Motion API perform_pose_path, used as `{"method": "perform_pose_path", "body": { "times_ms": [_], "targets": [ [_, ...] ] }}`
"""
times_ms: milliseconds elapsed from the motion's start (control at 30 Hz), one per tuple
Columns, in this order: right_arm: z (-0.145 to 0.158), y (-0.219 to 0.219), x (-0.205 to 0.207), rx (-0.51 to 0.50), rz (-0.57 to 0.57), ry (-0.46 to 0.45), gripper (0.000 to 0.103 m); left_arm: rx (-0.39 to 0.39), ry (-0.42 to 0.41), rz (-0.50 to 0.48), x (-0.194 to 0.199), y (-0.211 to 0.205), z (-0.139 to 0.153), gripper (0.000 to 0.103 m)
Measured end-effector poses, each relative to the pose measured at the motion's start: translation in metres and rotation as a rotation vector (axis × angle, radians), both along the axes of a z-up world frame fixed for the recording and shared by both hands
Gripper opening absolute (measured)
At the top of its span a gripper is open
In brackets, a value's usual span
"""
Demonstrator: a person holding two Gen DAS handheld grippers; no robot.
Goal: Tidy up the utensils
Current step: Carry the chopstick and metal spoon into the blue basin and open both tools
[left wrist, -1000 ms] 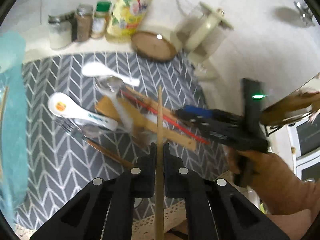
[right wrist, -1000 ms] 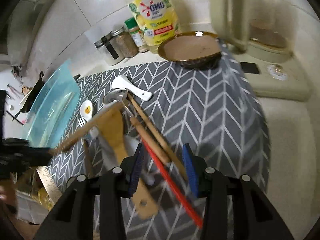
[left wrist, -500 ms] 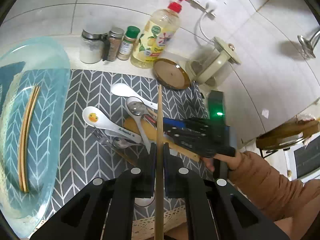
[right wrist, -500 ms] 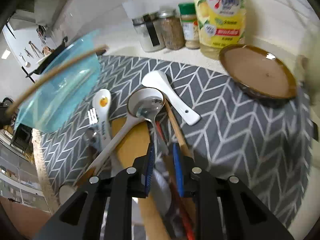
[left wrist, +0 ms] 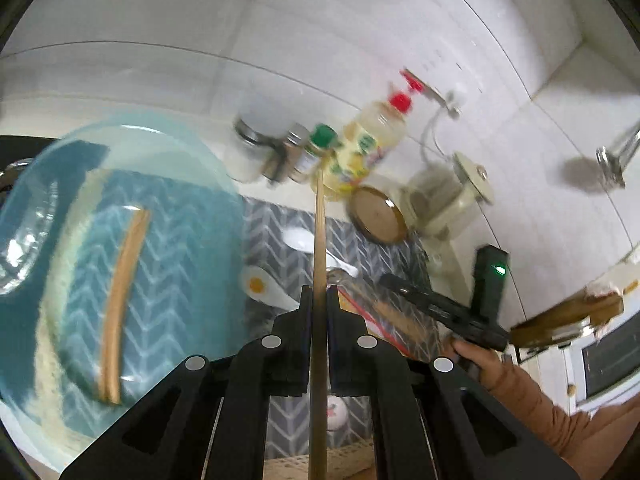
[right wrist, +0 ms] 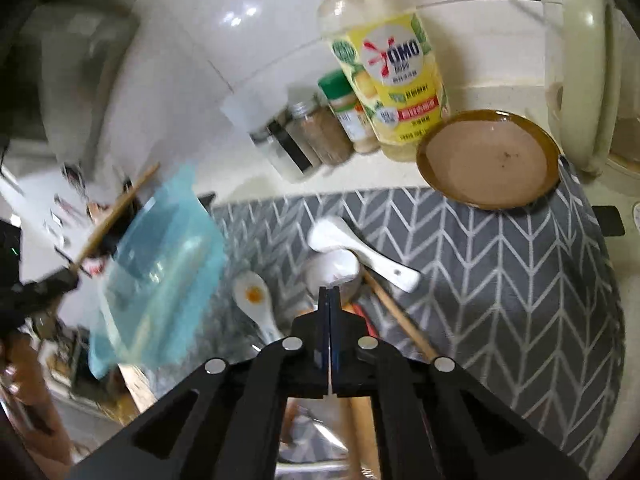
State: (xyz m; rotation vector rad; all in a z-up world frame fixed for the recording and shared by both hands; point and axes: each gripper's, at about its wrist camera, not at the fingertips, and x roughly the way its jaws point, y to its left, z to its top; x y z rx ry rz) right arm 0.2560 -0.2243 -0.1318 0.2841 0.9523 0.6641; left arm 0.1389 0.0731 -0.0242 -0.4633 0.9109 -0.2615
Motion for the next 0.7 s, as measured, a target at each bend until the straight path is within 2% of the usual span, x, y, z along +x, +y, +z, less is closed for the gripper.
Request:
{"method": "perform_pose_path", "body": {
  "times_ms": [100,300,400,467,567,633,667,700],
  "targets": [
    [0.010,0.013,-0.004,-0.069,-0.030,-0.031,0.001,0.011,0.000,0.037,0.001,0.028,0.003,0.007],
    [-0.003,0.025,-0.009,-0.195,-0.065,-0.058,0.002,0.026,-0.016,0.039,0.000,0.058,0.009,0.007],
    [-0.020,0.032,-0.007,-0.237,-0.007,-0.015,0.002,0.025,-0.017,0.036,0.001,0.061,0.009,0.007],
    [-0.026,0.036,-0.010,-0.270,0.018,-0.019,0.002,0.020,-0.010,0.038,0.001,0.060,0.006,0.007],
    [-0.020,0.035,-0.016,-0.258,0.015,-0.064,0.002,0.015,0.000,0.040,-0.001,0.056,0.004,0.007],
    [-0.006,0.027,-0.024,-0.174,-0.001,-0.124,0.002,0.018,0.003,0.044,-0.003,0.054,0.003,0.007],
    [-0.003,0.025,-0.027,-0.143,-0.005,-0.164,0.006,0.017,0.005,0.048,-0.003,0.053,0.002,0.007],
    [-0.004,0.024,-0.029,-0.150,-0.006,-0.208,0.021,0.013,0.009,0.052,-0.003,0.053,0.001,0.007]
  ]
}}
